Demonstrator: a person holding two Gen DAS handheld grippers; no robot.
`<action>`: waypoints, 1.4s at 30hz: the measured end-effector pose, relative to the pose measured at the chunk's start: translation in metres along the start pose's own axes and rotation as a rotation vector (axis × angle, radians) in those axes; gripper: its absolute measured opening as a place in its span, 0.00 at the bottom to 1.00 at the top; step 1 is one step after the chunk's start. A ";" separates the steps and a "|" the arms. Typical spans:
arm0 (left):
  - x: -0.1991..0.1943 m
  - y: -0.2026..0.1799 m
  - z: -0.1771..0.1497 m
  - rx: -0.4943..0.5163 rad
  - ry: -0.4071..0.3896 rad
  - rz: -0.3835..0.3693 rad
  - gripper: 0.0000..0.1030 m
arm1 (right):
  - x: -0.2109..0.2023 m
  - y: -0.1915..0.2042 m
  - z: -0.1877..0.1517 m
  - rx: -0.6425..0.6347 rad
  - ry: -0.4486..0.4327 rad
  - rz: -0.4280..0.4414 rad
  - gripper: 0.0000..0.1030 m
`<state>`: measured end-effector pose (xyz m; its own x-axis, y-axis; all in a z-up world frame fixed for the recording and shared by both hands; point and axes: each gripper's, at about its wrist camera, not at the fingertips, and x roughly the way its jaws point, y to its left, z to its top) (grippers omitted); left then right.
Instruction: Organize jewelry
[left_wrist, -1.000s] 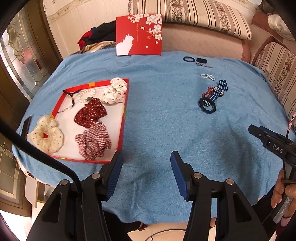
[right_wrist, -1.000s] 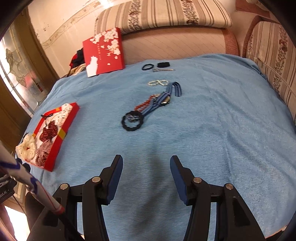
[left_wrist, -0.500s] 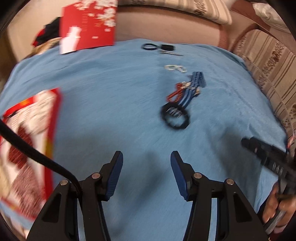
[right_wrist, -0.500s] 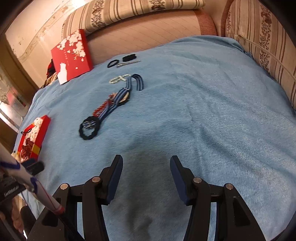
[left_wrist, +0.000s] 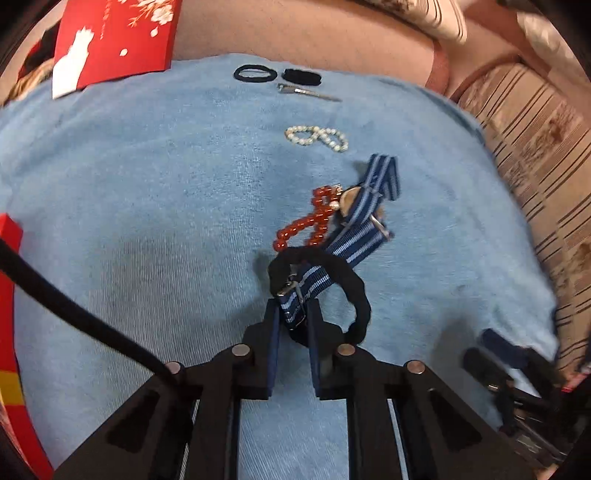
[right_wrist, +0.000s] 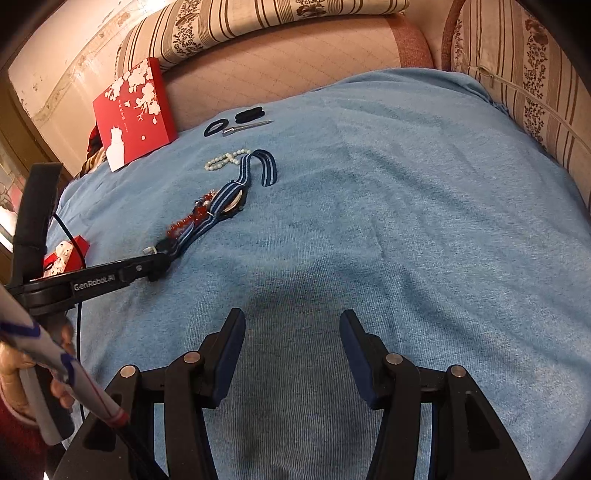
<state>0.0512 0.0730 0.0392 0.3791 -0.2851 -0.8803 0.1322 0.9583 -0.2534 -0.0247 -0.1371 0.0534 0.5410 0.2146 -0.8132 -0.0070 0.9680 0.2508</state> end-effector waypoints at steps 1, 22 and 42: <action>-0.007 0.002 -0.004 -0.007 -0.010 -0.007 0.12 | 0.001 0.000 0.000 0.000 0.002 -0.001 0.56; -0.070 0.088 -0.084 -0.162 -0.043 -0.028 0.22 | 0.024 0.054 0.020 -0.044 0.036 0.126 0.56; -0.057 0.065 -0.018 -0.120 -0.082 -0.051 0.31 | 0.075 0.042 0.065 0.123 0.047 0.155 0.02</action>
<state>0.0215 0.1518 0.0660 0.4487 -0.3299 -0.8306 0.0451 0.9366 -0.3476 0.0702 -0.0892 0.0373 0.5015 0.3680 -0.7830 0.0171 0.9006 0.4343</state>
